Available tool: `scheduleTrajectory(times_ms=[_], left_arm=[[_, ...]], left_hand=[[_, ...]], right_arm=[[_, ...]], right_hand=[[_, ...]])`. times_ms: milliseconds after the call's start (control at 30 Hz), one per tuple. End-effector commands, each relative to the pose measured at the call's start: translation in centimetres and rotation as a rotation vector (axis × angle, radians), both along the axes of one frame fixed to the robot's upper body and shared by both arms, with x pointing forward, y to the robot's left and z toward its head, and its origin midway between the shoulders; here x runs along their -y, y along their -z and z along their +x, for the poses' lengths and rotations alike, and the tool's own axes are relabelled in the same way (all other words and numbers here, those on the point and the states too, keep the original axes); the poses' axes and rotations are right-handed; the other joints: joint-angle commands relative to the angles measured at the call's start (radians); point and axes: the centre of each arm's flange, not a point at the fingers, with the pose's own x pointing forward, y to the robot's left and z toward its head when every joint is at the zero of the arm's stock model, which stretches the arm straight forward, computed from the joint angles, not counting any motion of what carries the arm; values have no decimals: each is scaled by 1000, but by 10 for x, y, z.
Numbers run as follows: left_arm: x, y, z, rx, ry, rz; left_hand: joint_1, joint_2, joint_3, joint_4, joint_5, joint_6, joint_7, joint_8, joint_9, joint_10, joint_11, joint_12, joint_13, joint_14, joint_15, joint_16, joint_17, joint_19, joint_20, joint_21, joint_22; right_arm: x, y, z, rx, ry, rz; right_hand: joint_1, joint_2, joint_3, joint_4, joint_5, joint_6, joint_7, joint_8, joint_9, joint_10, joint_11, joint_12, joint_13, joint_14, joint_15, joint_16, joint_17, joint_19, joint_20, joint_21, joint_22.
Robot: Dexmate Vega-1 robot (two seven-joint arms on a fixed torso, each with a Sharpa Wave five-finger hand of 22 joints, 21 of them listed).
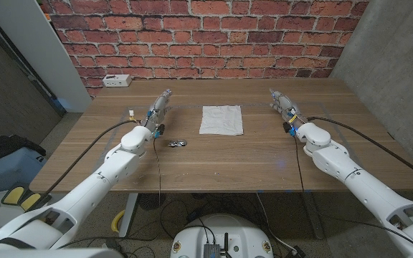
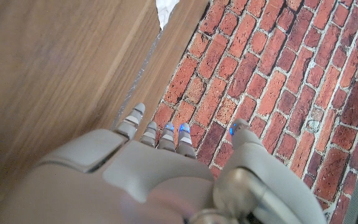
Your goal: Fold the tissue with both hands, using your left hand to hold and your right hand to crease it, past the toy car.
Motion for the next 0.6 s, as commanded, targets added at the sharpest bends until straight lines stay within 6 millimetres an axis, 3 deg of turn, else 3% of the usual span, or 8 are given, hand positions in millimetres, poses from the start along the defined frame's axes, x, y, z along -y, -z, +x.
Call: scheduleTrajectory(times_ms=[33,433,467,533,567,600], left_arm=[[8,-10,-11,7,-92,171],[16,-19,-18,11,-105,353],[17,-19,-19,11,-109,370],[19,-20,-21,13,-116,399],[20,-21,-22,17,-121,414],[21,-21,-24,21,-128,430]], left_hand=[[15,3,3,-7,-1,3,1,4,5,4,1,7,1,-8,5,10,2,0,16,-2,5],[24,7,6,-17,-4,-2,0,-2,6,-5,-2,1,2,-21,6,4,2,-9,17,-10,5],[28,9,7,-22,-5,-3,1,-3,6,-5,-2,1,2,-25,7,3,2,-14,0,-14,6],[38,13,8,-34,-7,-2,5,-5,7,-4,4,0,3,-34,-2,1,2,-39,-60,-29,6],[41,15,8,-39,-8,0,10,-5,7,-2,10,0,3,-44,-11,-2,2,-55,-86,-38,6],[43,17,8,-41,-9,4,16,-4,7,-1,15,-1,3,-50,-16,-3,2,-59,-91,-41,6]], right_arm=[[-8,-7,-10,-8,87,-176],[-22,-12,-23,39,155,-343],[-23,-13,-25,46,165,-361],[-26,-14,-28,56,190,-399],[-28,-15,-29,59,204,-417],[-29,-15,-31,63,215,-437]], right_hand=[[10,8,5,-5,5,10,-6,6,2,2,-2,6,5,9,4,8,2,2,7,8,2],[24,16,14,-13,7,31,-6,11,2,14,-6,10,6,16,-8,10,2,6,-2,11,2],[31,19,19,-17,8,38,-4,12,2,25,-2,12,6,23,-9,12,1,17,-26,16,2],[43,20,24,-24,8,60,7,15,2,49,2,18,6,46,-23,19,1,38,-61,22,2],[46,20,25,-26,8,66,11,17,3,55,2,19,6,51,-27,20,1,45,-68,25,2],[50,21,27,-28,8,78,18,19,3,63,7,21,6,57,-32,21,1,52,-76,26,1]])
